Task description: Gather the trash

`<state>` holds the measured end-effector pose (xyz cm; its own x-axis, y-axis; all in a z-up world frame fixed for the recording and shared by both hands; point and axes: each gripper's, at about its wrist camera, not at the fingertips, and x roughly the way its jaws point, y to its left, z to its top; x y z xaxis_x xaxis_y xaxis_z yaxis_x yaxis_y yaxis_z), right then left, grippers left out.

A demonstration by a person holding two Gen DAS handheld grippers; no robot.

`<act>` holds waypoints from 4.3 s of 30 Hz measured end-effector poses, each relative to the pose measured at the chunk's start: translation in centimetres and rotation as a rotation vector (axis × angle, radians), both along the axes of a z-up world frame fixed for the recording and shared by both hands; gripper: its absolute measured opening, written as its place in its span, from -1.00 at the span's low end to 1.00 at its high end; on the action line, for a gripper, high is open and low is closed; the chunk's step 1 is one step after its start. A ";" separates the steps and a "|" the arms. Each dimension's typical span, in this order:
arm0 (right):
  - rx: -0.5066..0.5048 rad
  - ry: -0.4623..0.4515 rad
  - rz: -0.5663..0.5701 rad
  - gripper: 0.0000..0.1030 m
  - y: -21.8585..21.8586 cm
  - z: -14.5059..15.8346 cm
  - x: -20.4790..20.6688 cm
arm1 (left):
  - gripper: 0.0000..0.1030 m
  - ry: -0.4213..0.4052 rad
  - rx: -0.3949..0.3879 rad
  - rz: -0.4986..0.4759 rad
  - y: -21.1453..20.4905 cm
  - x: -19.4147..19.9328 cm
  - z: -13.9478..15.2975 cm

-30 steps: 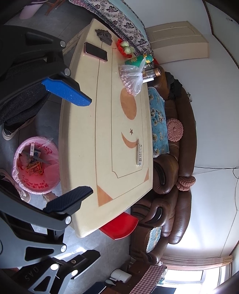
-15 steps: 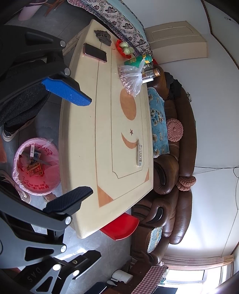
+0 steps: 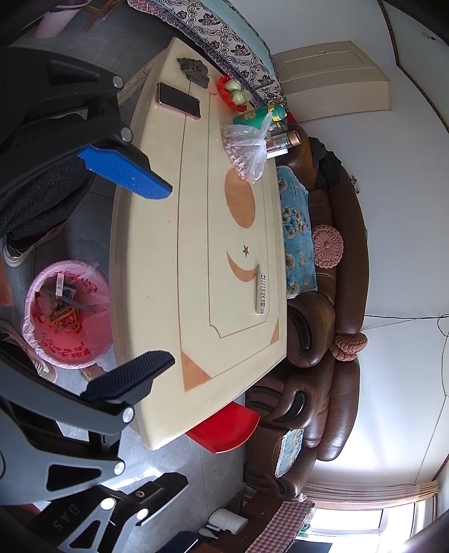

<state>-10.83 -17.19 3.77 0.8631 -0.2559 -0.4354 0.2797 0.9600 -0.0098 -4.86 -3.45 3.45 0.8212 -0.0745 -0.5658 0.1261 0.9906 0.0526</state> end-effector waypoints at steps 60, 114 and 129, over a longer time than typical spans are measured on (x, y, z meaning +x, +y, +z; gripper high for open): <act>-0.001 0.013 0.005 0.86 0.2 -0.1 0.4 | 0.70 -0.031 0.018 0.017 0.7 -0.1 0.2; -0.002 0.017 0.001 0.86 -0.2 -0.5 0.6 | 0.70 -0.005 0.044 0.006 -0.4 -0.1 -0.1; -0.001 0.020 -0.001 0.86 -0.6 -0.5 0.5 | 0.85 0.025 0.051 -0.009 -0.6 0.3 -0.8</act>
<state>-10.30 -17.83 3.23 0.8538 -0.2571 -0.4527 0.2803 0.9598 -0.0165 -4.51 -4.07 2.66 0.8060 -0.0523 -0.5896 0.1368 0.9856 0.0995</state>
